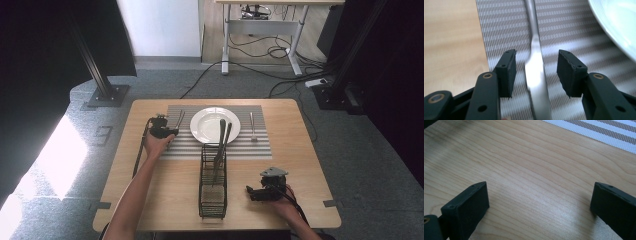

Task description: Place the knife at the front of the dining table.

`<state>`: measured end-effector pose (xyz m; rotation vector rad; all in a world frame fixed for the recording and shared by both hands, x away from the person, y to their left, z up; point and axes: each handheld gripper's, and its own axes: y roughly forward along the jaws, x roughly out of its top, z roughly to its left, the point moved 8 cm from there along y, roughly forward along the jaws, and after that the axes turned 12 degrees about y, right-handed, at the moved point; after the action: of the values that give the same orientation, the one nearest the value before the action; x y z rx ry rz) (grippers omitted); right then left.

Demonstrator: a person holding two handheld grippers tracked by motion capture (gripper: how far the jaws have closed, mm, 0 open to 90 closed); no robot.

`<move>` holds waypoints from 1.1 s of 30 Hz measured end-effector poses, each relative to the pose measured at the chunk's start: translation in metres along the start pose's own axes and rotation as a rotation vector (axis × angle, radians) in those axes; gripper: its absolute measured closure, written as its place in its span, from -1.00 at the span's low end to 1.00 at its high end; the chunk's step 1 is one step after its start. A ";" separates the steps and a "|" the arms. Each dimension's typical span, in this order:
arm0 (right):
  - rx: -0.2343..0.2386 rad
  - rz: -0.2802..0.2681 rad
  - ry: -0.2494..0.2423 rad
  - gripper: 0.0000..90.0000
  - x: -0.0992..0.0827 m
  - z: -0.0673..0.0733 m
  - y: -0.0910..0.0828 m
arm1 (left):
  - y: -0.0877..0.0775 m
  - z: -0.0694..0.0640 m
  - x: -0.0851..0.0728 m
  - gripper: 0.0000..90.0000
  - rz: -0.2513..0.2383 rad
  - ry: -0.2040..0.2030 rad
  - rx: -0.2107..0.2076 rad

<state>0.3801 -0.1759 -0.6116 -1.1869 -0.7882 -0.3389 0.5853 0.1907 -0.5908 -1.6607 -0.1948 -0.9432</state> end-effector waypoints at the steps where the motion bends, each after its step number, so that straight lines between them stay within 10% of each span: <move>1: 0.000 0.000 0.000 -0.96 0.000 0.000 0.000 | 0.000 0.000 0.000 0.10 0.000 0.000 0.000; 33: 0.001 0.001 -0.001 -0.96 -0.001 0.000 -0.001 | -0.016 -0.032 -0.023 0.15 0.008 0.062 -0.041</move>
<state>0.3789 -0.1760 -0.6116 -1.1868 -0.7886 -0.3371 0.5459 0.1758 -0.5933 -1.6664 -0.1274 -0.9970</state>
